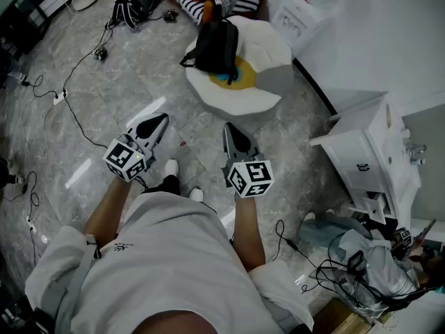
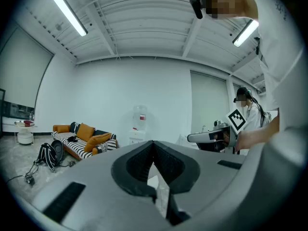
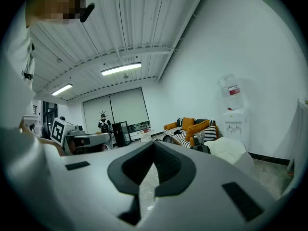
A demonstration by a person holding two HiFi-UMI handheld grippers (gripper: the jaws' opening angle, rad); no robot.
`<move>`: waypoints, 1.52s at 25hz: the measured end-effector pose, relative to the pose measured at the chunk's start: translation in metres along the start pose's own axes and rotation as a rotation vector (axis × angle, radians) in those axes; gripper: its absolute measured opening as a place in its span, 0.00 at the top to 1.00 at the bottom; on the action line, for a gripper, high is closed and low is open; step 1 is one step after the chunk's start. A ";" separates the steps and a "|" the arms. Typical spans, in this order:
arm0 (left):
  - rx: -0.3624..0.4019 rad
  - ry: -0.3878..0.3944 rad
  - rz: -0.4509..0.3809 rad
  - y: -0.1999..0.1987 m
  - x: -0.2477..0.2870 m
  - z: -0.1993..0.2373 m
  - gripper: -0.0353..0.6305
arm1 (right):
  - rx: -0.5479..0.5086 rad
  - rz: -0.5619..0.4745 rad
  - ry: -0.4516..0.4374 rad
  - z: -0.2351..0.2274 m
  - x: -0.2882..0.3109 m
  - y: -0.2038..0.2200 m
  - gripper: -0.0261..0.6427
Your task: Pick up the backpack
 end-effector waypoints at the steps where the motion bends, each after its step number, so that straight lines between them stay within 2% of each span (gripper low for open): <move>1: 0.000 0.000 -0.005 -0.002 0.002 -0.002 0.94 | -0.002 -0.002 0.000 0.000 -0.002 -0.001 0.95; 11: -0.001 -0.018 -0.013 -0.009 0.015 -0.014 0.94 | 0.024 -0.025 -0.025 -0.010 -0.015 -0.004 0.95; 20: 0.013 -0.038 -0.010 -0.008 0.015 -0.034 0.94 | 0.032 -0.006 -0.055 -0.019 -0.030 0.003 0.95; 27: 0.015 -0.047 0.016 -0.001 0.012 -0.049 0.94 | 0.054 -0.010 -0.052 -0.028 -0.043 0.008 0.95; 38: 0.033 -0.023 0.038 -0.006 0.032 -0.038 0.94 | 0.071 -0.021 -0.041 -0.039 -0.032 0.006 0.95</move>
Point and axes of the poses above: the fingertips, and each gripper's own axes: x forward along the fingers, z to its left, y out of its underside, the point moved 10 cm from there along -x, backward along the fingers, and after that the axes turned 1 degree about y, right-handed, at the moved point
